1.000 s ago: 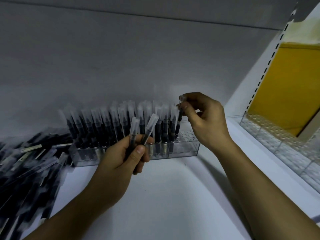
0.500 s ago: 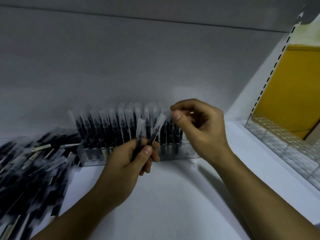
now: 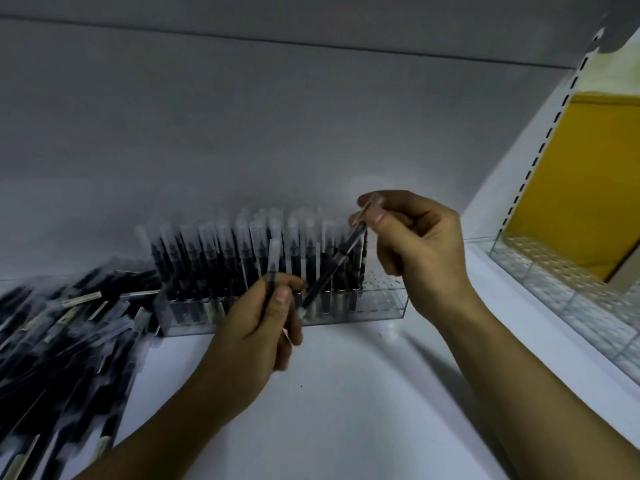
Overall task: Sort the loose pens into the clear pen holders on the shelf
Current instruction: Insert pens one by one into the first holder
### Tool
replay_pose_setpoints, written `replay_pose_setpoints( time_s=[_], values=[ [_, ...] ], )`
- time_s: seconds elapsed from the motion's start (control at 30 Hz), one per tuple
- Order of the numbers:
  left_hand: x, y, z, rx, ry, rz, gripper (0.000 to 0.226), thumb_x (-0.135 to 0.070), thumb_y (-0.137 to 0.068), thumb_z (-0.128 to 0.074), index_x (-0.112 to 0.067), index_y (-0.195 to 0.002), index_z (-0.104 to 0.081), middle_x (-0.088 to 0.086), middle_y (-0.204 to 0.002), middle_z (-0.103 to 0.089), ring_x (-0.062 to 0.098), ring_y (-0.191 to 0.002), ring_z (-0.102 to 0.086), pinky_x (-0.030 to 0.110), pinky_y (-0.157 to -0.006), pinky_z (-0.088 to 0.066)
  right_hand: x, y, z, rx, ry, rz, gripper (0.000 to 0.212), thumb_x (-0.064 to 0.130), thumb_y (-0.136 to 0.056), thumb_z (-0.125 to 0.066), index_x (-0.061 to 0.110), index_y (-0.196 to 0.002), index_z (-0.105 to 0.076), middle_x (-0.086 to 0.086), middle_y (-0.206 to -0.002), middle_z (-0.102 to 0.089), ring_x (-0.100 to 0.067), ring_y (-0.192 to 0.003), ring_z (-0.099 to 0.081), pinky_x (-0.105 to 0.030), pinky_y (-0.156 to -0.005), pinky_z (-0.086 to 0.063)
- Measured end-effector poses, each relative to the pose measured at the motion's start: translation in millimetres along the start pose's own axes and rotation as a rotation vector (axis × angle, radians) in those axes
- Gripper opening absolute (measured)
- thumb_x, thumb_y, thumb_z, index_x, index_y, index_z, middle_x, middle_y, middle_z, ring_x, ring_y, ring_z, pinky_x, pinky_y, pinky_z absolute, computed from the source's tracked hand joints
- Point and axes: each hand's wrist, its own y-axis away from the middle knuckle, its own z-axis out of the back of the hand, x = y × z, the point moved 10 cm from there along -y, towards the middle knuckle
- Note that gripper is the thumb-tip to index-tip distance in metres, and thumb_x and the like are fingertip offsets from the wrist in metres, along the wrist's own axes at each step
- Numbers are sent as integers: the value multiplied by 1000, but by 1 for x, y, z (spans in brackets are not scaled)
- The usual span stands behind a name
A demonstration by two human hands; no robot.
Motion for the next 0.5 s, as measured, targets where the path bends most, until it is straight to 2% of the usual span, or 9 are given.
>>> replay_pose_setpoints(
  time_s=[0.07, 0.13, 0.2, 0.27, 0.37, 0.43, 0.5],
  values=[
    [-4, 0, 0, -1, -1, -32, 32, -34, -93, -40, -16, -108, -62, 10, -62, -44, 7, -45, -36, 17, -41, -31, 1, -5, 15, -80, 7, -2, 11, 3, -92, -67, 3, -101, -74, -14, -85, -75, -14, -41, -42, -20, -44, -33],
    [2, -2, 1, -2, 21, 4, 28, -29, -98, -39, -11, -104, -61, 9, -62, -39, 4, -44, -31, 17, -40, -26, 1, -8, 28, -154, 5, -6, 12, 2, -95, -64, 2, -102, -73, -12, -83, -73, -18, -47, -45, -22, -46, -34],
    [11, -3, 0, 6, 59, 78, 24, -12, -104, -37, -9, -95, -59, 8, -59, -41, 7, -43, -32, 18, -39, -25, 3, -10, 38, -214, 5, -2, 14, 2, -96, -61, 3, -102, -73, -9, -81, -72, -21, -60, -58, -26, -51, -42],
    [16, -5, 0, 20, 54, 112, 36, 3, -100, -32, -12, -85, -61, 5, -56, -45, 9, -44, -35, 18, -39, -26, 6, -11, 47, -265, 49, 26, 15, 2, -97, -60, 5, -103, -73, -6, -81, -72, -23, -72, -67, -31, -58, -52],
    [19, -10, -2, 52, -14, 104, 58, 11, -95, -28, -23, -71, -69, 2, -57, -49, 11, -49, -40, 19, -42, -31, 11, -11, 58, -328, 135, 85, 14, 4, -97, -61, 6, -104, -74, -7, -82, -73, -26, -74, -70, -35, -66, -58],
    [17, -11, -1, 53, -33, 80, 65, 13, -95, -27, -28, -73, -72, 1, -58, -51, 12, -49, -41, 21, -42, -33, 15, -11, 63, -360, 194, 126, 13, 7, -98, -62, 6, -104, -74, -7, -83, -74, -25, -74, -71, -32, -65, -58],
    [9, -8, 0, 44, -54, 22, 57, 8, -97, -32, -28, -82, -73, 3, -62, -51, 11, -52, -42, 20, -46, -35, 19, -11, 64, -371, 272, 160, 14, 10, -98, -63, 5, -107, -74, -6, -86, -75, -24, -75, -72, -28, -65, -58]
  ],
)
